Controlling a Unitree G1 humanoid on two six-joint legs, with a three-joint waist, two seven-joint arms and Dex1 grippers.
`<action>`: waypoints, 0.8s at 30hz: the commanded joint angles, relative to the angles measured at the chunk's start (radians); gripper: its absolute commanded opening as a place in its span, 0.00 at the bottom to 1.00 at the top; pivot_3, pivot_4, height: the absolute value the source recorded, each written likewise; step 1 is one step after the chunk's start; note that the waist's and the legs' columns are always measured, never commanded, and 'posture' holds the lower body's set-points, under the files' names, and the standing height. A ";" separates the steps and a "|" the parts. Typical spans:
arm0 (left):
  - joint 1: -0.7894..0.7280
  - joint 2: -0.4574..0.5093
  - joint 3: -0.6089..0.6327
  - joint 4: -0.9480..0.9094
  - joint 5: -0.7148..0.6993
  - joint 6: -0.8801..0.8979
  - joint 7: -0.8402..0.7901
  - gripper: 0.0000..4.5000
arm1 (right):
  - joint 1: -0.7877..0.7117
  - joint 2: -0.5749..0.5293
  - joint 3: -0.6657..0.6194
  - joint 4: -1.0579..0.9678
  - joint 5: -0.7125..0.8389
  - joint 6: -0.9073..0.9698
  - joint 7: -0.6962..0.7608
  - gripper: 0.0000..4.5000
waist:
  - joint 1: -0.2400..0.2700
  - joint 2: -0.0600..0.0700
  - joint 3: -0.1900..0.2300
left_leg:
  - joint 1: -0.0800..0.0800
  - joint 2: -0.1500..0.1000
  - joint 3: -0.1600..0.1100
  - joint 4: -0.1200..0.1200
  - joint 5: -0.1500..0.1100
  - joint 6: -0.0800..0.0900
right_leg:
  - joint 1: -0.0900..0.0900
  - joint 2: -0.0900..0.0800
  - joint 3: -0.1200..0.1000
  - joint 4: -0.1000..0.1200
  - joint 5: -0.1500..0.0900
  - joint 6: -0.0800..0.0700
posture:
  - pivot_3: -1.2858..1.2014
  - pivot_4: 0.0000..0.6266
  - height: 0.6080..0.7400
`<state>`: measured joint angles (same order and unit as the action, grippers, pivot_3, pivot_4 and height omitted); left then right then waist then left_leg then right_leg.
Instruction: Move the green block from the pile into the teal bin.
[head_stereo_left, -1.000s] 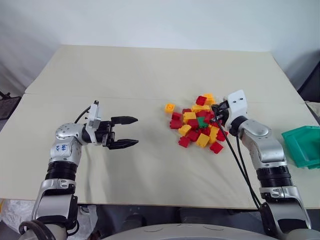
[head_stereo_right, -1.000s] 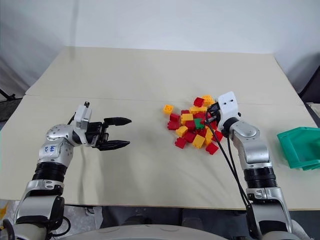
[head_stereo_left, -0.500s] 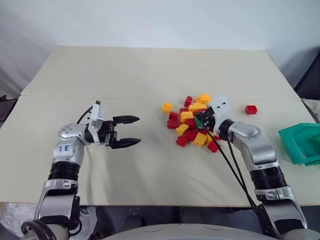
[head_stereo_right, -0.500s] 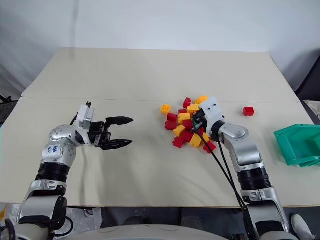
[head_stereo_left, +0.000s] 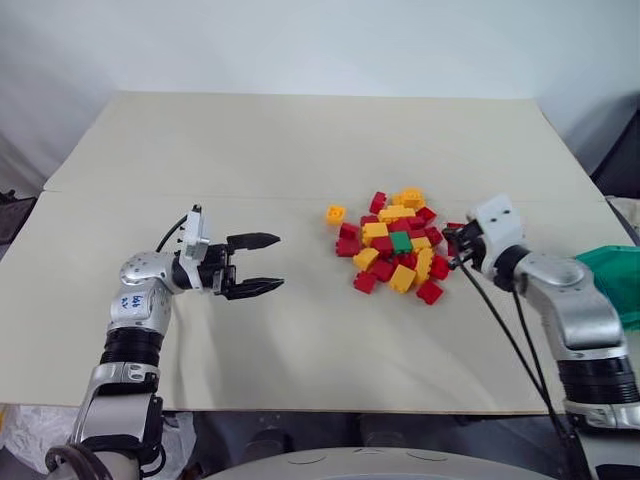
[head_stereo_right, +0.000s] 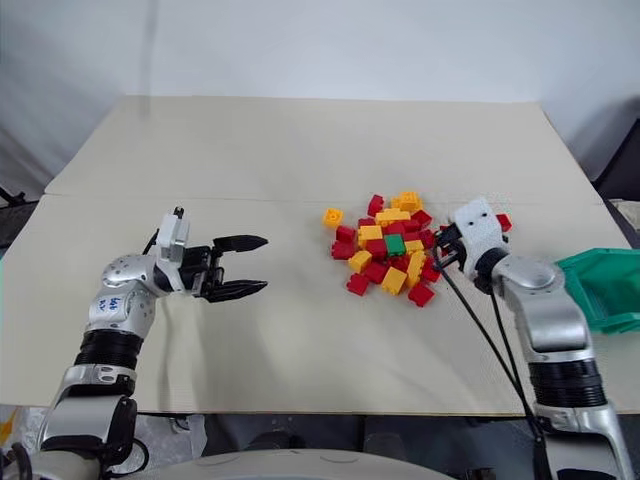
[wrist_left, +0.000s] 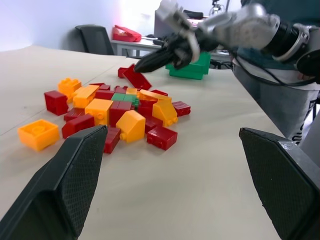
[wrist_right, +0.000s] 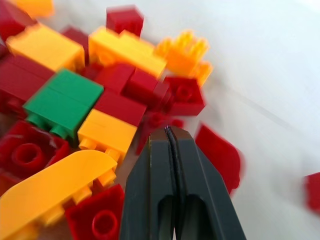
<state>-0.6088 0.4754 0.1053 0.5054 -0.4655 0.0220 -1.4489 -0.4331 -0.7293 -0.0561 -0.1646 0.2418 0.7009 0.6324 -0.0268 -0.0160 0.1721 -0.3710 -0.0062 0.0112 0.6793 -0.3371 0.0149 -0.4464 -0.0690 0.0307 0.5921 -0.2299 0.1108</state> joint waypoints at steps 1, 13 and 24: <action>-0.005 0.003 0.013 -0.021 -0.012 -0.014 -0.003 1.00 | 0.036 -0.096 -0.056 -0.162 0.121 0.112 0.135 0.19 | 0.003 0.000 0.000 | 0.000 0.001 0.000 0.000 0.000 0.000 | 0.000 0.001 0.000 0.000 0.000 0.000 | 0.52 0.24 1.00; -0.031 0.009 0.017 0.020 -0.005 -0.031 -0.014 1.00 | 0.257 -0.374 -0.328 -0.262 0.251 0.121 0.363 0.99 | 0.024 0.003 0.002 | 0.000 0.000 0.000 0.002 -0.001 0.002 | 0.002 0.001 0.001 -0.002 0.001 0.001 | 0.52 0.24 1.00; -0.042 -0.022 0.003 0.020 -0.002 -0.045 -0.003 1.00 | -0.342 -0.180 0.307 0.102 -0.008 0.071 0.374 0.99 | 0.016 0.003 0.003 | 0.002 0.000 0.001 0.002 0.000 0.000 | 0.000 0.001 0.002 -0.002 0.000 0.001 | 0.52 0.24 1.00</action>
<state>-0.6412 0.4487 0.0985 0.5375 -0.4628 -0.0103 -1.4538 -0.7304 -0.9211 0.1908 -0.1247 0.2931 0.8019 0.9788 -0.0105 -0.0126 0.1750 -0.3703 -0.0058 0.0123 0.6814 -0.3374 0.0148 -0.4473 -0.0676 0.0325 0.5905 -0.2295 0.1113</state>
